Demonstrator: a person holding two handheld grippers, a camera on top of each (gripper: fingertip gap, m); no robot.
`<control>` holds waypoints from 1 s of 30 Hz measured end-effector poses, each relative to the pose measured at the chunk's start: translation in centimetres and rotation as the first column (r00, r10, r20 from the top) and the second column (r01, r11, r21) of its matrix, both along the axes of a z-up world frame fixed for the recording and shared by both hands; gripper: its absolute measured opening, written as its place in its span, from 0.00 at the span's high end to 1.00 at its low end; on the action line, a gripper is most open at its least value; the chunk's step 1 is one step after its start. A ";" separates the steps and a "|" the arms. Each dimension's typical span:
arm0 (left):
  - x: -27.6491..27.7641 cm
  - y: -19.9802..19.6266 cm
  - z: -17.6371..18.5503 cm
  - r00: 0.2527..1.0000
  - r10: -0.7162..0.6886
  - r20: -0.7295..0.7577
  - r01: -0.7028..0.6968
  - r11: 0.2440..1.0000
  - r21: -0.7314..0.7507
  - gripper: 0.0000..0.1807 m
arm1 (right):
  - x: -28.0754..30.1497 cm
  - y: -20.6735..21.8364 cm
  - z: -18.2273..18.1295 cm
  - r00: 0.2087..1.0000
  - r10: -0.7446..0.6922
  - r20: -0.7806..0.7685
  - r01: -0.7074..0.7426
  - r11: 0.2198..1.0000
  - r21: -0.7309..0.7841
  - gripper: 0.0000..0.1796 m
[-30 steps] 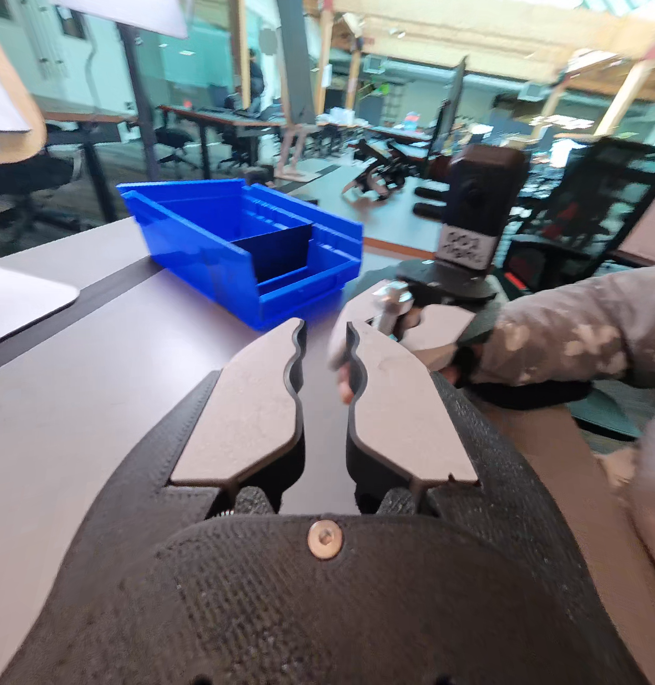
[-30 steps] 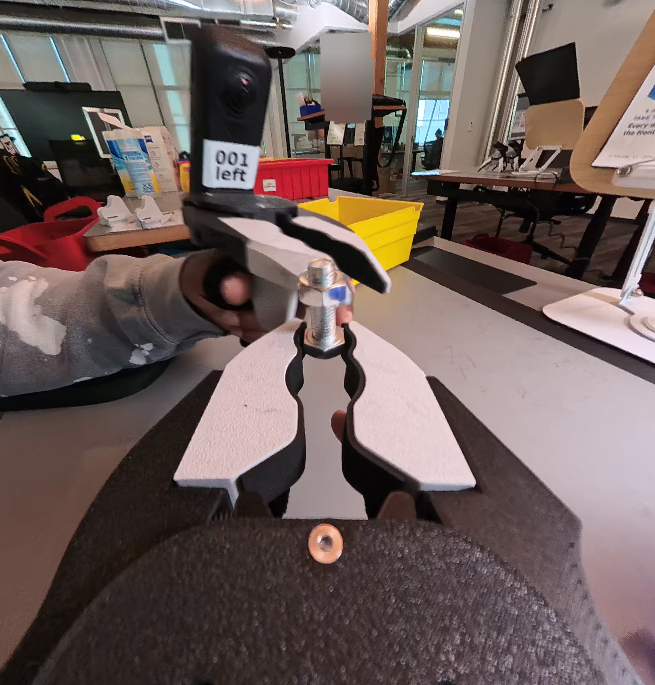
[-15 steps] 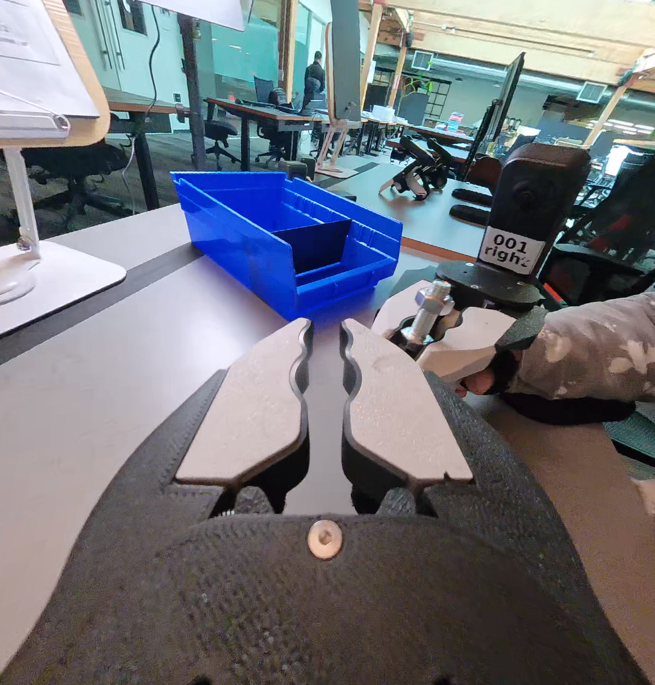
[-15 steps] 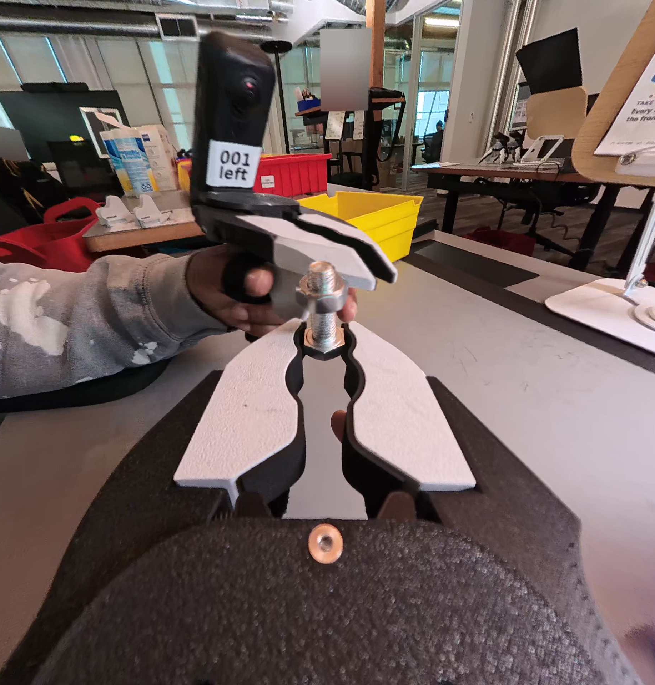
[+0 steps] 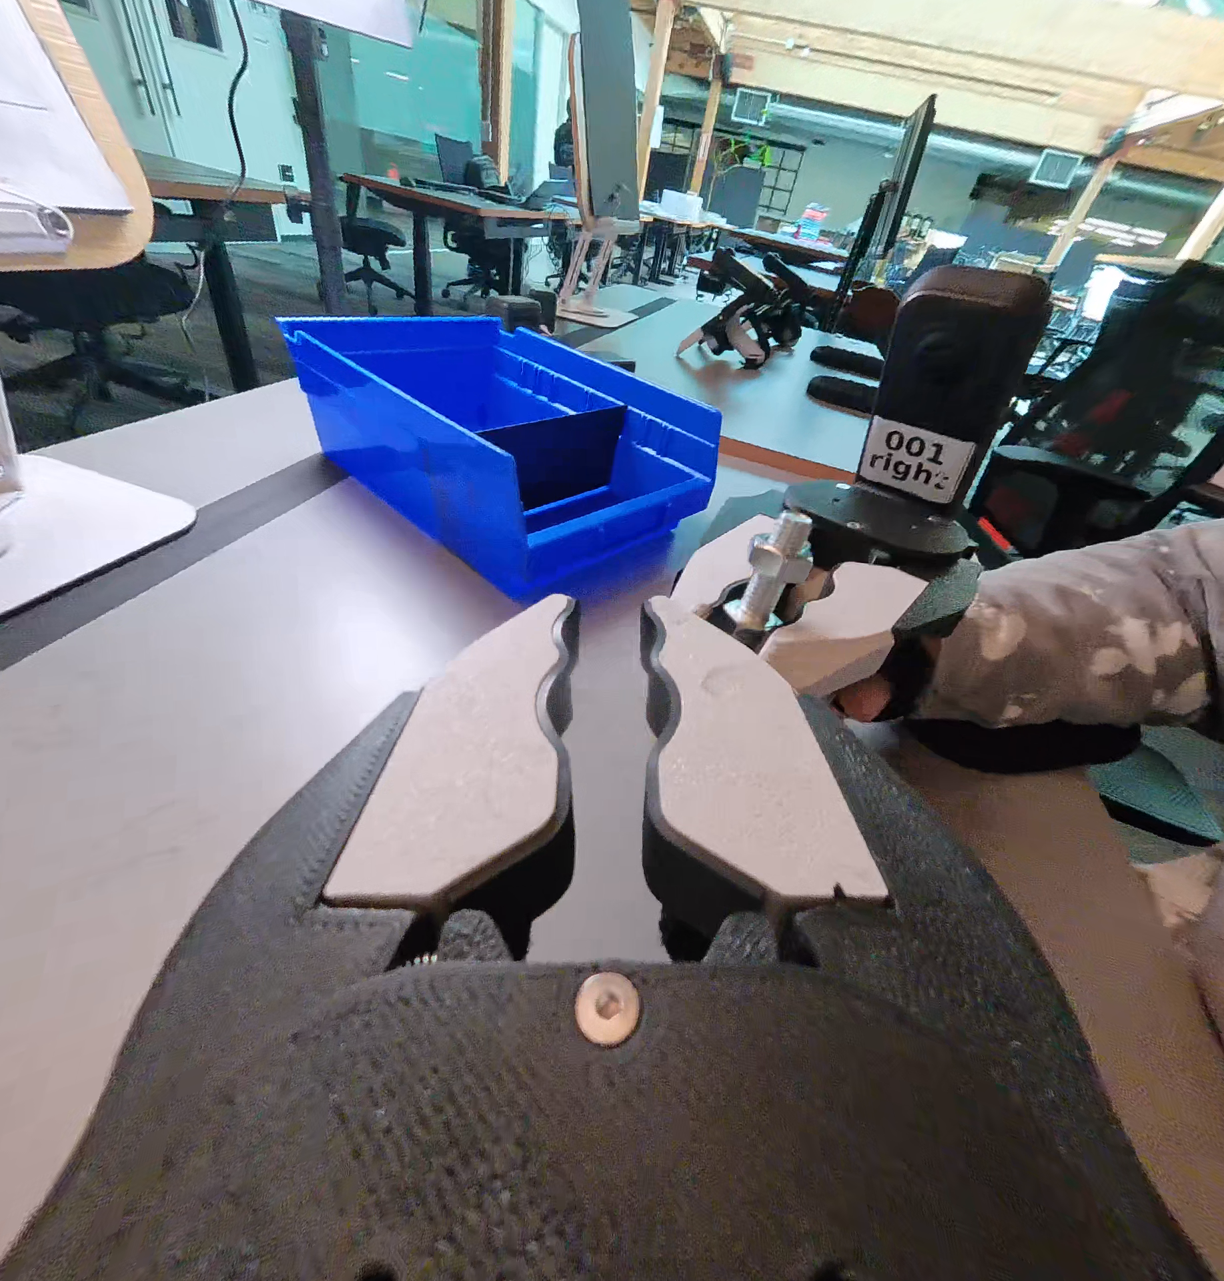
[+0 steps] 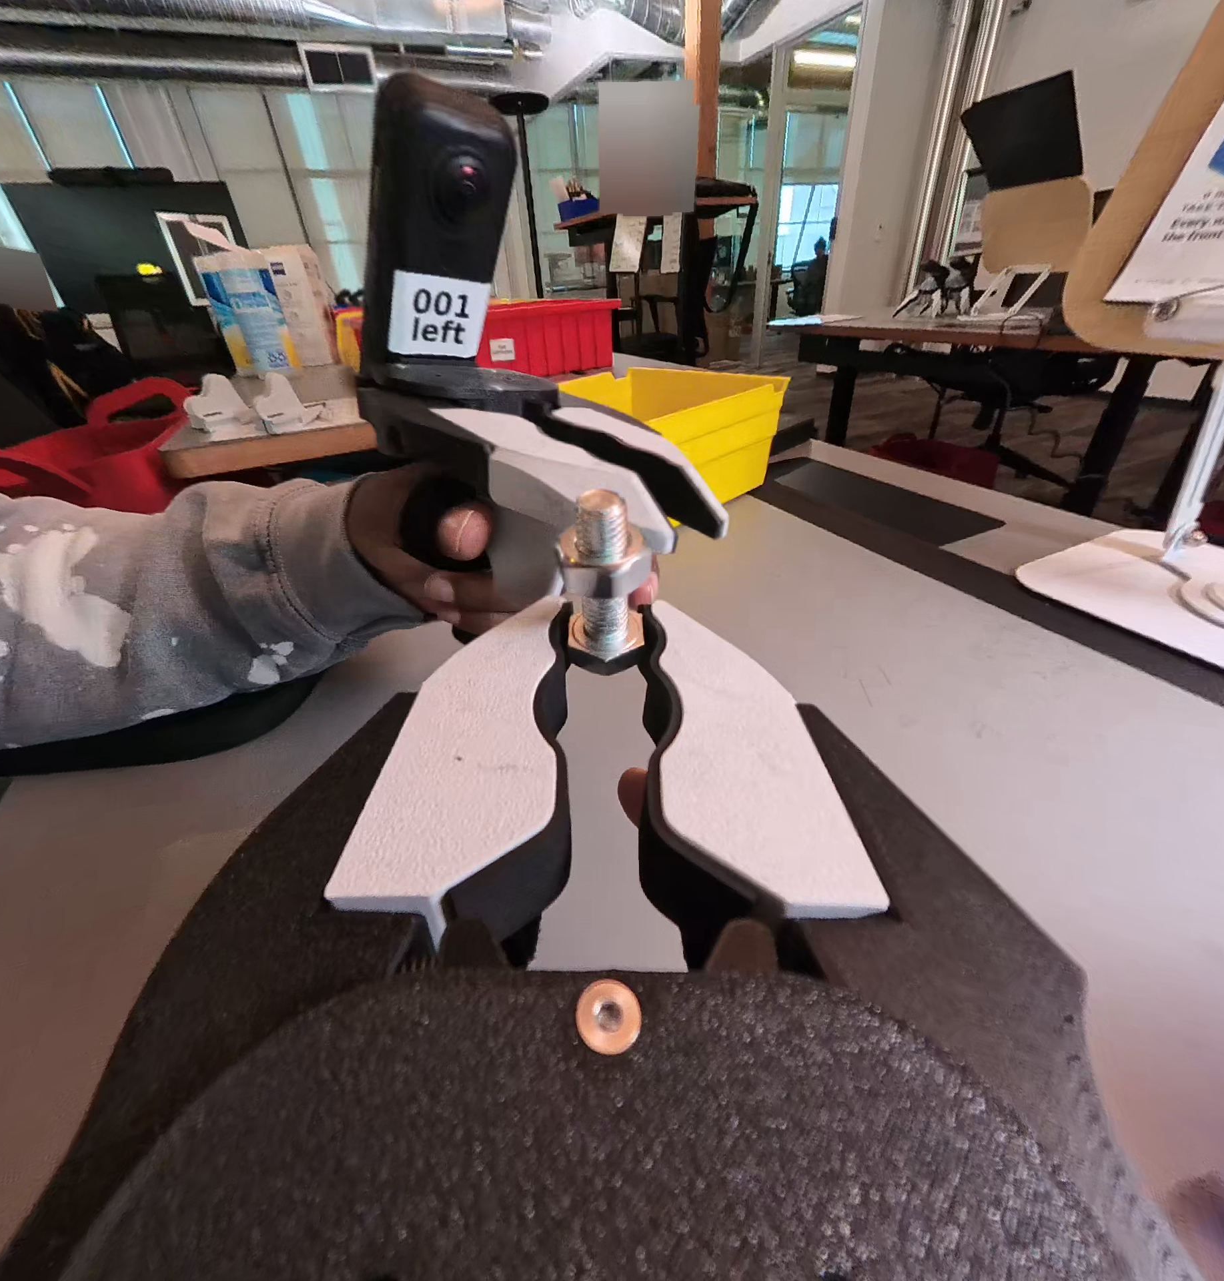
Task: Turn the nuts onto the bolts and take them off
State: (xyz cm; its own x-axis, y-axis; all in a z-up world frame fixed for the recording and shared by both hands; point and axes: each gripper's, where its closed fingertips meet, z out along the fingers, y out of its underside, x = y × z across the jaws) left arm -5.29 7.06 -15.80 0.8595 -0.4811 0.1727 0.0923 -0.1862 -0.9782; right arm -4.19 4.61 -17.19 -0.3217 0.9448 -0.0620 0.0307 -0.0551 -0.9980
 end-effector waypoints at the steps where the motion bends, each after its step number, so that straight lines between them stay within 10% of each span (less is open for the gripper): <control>1: -0.3 -0.1 0.0 1.000 -0.005 0.024 0.005 1.000 -0.006 0.89 | 0.0 0.0 0.1 1.000 -0.005 -0.003 0.005 1.000 0.011 0.90; 30: 1.4 -1.0 1.5 0.989 -0.119 0.090 0.113 0.992 0.063 0.85 | -0.2 -0.3 -0.6 1.000 -0.002 0.028 0.002 1.000 0.002 0.90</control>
State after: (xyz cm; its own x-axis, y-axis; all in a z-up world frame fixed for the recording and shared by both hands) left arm -3.89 6.08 -14.31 0.7787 -0.5881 0.2185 0.1645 -0.1447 -0.9757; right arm -4.39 4.30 -17.79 -0.3185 0.9454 -0.0693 0.0581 -0.0535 -0.9969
